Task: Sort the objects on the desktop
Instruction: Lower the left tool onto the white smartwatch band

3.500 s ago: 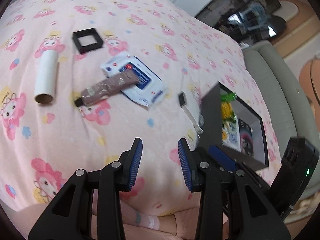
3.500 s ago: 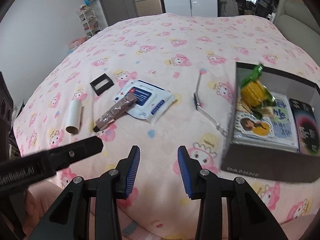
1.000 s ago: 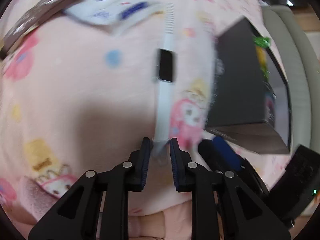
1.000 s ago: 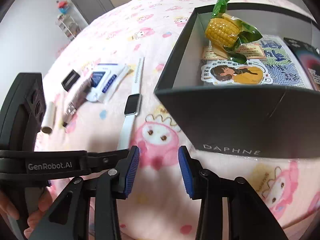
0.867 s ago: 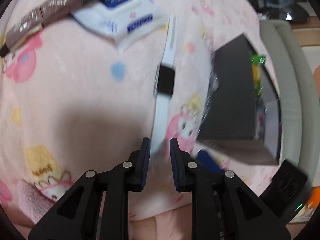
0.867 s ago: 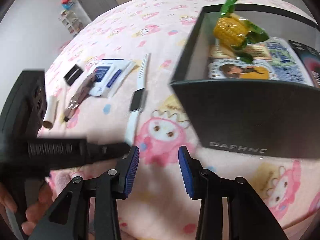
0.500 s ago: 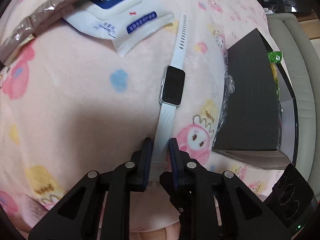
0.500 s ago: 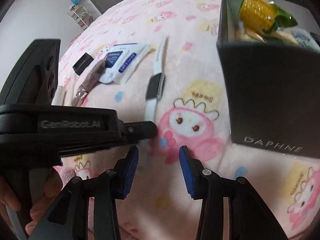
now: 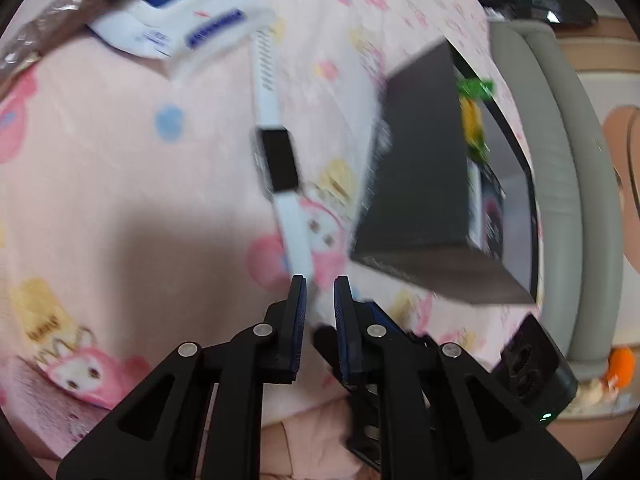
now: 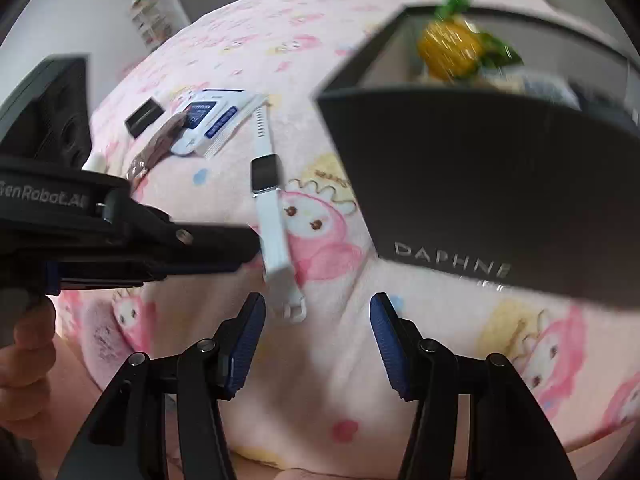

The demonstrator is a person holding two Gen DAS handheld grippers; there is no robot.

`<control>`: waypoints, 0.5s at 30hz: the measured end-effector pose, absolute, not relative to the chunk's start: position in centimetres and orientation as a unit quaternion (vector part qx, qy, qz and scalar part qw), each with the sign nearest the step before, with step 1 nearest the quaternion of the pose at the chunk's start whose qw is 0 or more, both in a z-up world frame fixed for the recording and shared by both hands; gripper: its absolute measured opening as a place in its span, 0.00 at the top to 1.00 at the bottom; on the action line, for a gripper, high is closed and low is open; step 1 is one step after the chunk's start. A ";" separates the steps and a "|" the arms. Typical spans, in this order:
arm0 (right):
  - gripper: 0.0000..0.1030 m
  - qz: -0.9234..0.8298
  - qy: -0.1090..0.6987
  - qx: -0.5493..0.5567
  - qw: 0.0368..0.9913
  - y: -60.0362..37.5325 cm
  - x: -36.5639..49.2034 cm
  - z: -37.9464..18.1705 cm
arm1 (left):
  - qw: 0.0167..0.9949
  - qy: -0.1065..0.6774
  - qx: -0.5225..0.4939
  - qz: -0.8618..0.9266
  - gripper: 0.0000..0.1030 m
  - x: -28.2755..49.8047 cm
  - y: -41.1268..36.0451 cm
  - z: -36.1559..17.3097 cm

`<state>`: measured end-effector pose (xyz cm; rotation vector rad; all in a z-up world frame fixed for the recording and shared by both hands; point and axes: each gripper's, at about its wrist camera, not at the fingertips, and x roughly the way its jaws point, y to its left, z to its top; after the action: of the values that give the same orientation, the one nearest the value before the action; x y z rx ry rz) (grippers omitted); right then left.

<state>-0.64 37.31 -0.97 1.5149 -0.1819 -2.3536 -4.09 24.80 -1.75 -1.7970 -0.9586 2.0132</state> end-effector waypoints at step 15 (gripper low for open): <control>0.85 -0.812 -0.046 0.546 0.199 33.5 -3.3 -2.7 | 0.106 -0.347 -0.629 0.687 0.83 -4.6 22.7 -3.0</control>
<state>-3.34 33.54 -2.69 1.5272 -0.1291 -2.2715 -4.56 22.70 -3.01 -1.8537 -1.0229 2.0233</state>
